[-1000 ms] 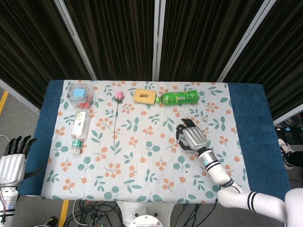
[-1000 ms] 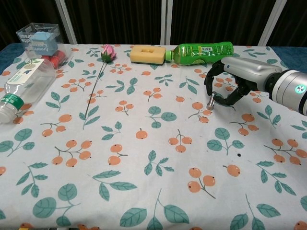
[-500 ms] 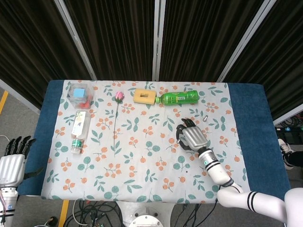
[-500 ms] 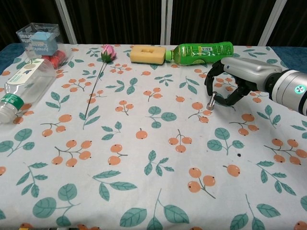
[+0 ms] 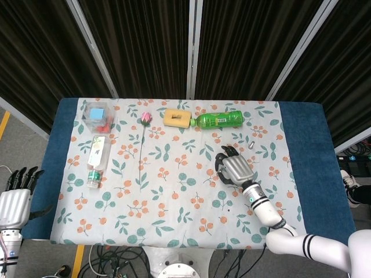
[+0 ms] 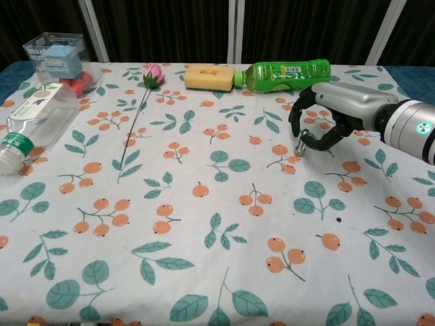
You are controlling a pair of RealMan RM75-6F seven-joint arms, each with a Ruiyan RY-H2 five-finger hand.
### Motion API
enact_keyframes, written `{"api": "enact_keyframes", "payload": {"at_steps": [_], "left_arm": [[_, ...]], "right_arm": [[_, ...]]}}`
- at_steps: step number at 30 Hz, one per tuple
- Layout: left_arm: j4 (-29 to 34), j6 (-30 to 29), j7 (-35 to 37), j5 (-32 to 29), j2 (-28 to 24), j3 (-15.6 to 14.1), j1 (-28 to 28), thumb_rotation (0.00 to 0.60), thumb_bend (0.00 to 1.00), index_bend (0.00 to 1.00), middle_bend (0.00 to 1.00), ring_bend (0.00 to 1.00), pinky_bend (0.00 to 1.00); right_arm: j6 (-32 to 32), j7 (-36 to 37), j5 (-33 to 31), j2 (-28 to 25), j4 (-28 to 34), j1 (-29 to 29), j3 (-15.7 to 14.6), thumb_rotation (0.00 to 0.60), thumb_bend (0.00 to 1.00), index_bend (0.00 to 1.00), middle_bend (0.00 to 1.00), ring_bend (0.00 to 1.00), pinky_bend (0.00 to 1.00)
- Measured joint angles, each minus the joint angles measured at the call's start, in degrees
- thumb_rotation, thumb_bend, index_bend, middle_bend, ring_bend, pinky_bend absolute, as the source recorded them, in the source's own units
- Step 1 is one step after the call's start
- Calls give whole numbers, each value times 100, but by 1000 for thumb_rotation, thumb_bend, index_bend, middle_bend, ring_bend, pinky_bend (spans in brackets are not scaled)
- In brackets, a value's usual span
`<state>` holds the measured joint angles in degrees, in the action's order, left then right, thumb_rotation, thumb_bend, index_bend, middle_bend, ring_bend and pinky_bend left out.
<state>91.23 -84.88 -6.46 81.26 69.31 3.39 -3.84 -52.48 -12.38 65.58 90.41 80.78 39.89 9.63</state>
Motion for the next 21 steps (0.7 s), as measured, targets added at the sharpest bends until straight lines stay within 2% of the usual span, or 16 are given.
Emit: {"api": "enact_keyframes", "payload": {"at_steps": [8, 16, 21], "left_arm": [[0, -10, 4, 0, -2, 3, 4, 600, 0, 148, 83, 0, 0], [27, -32, 8, 15, -34, 16, 4, 600, 0, 147, 83, 0, 0], [56, -47, 6, 40, -63, 45, -21, 600, 0, 148, 83, 0, 0]], "right_arm": [[-17, -27, 8, -7, 32, 5, -7, 600, 250, 463, 260, 0, 0], [-239, -61, 121, -179, 270, -43, 32, 600, 242, 426, 250, 0, 0], [-752, -198, 374, -547, 613, -207, 48, 600, 271, 378, 249, 0, 0]]}}
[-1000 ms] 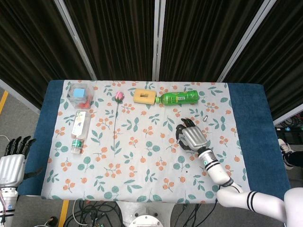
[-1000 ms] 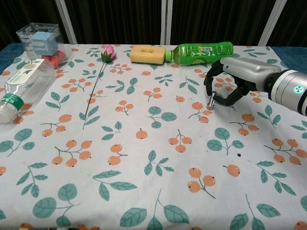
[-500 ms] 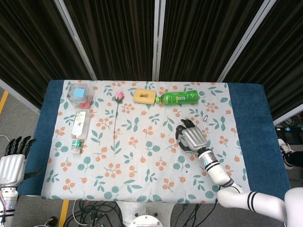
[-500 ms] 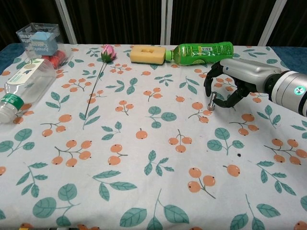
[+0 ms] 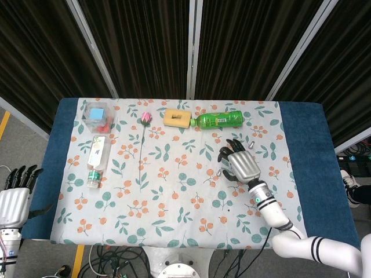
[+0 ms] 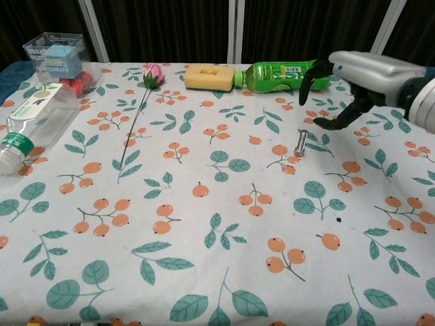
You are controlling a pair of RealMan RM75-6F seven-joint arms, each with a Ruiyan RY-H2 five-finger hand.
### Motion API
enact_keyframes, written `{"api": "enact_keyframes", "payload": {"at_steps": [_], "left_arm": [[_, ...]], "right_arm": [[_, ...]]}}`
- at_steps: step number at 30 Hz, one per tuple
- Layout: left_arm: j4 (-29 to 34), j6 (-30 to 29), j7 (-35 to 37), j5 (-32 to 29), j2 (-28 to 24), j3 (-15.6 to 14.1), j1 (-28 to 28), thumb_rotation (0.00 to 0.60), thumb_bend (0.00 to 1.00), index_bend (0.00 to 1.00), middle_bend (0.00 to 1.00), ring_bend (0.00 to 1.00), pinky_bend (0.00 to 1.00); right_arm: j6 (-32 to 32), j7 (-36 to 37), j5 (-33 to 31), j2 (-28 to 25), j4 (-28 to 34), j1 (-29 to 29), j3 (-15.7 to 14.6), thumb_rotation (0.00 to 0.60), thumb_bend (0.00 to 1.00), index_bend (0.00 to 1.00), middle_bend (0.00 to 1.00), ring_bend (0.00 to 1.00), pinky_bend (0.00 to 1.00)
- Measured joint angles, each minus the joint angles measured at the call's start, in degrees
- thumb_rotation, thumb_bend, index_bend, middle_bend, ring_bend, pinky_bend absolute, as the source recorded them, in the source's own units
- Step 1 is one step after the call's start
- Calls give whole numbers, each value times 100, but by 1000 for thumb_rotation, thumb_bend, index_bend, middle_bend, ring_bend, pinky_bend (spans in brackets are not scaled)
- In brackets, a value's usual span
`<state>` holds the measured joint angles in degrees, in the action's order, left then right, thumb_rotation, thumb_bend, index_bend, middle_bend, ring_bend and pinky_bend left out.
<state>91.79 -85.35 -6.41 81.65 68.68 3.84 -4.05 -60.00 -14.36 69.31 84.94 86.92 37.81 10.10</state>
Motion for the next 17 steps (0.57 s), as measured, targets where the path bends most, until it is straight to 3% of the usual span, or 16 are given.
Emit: {"api": "enact_keyframes", "payload": {"at_steps": [7, 17], "left_arm": [[8, -14, -6, 32, 1, 18, -26, 600, 0, 148, 83, 0, 0], [50, -18, -96, 80, 9, 42, -80, 600, 0, 148, 83, 0, 0]], "right_arm": [[-1117, -109, 458, -845, 548, -687, -152, 600, 350, 274, 202, 0, 0], [-2583, 544, 1007, -1731, 1190, -2215, -801, 600, 355, 247, 164, 0, 0]]}}
